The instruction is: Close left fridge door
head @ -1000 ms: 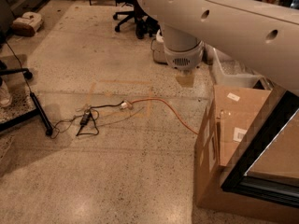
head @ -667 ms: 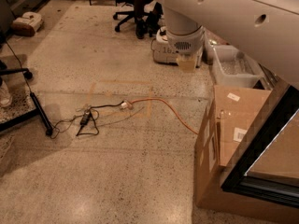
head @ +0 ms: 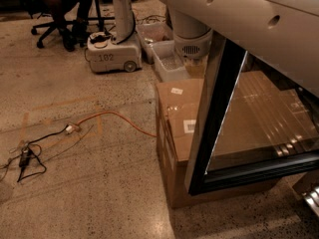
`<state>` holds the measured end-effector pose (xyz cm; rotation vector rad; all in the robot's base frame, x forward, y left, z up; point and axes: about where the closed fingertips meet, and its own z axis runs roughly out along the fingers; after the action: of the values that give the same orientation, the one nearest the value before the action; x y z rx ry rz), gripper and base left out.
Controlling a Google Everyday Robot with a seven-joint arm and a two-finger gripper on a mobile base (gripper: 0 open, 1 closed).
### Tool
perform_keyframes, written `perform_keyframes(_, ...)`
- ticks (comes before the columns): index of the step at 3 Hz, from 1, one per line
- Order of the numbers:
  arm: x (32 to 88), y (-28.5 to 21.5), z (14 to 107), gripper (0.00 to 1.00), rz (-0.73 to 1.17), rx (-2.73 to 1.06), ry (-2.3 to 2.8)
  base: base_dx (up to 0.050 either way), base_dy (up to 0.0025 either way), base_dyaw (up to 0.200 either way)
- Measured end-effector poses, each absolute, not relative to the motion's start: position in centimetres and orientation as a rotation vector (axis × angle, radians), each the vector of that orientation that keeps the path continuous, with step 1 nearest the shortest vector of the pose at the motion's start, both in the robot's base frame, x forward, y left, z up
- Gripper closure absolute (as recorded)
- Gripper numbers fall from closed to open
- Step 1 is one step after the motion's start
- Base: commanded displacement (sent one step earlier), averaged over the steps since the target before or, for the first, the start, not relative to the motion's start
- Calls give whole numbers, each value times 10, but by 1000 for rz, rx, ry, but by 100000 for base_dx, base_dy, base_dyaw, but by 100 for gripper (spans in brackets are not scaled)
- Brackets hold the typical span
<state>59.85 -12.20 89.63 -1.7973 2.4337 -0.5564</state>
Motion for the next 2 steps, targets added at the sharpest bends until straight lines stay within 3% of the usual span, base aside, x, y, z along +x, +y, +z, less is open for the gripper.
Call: perform_keyframes(2, 599, -96, 889, 100, -580, -1867, 2384, 0, 0, 0)
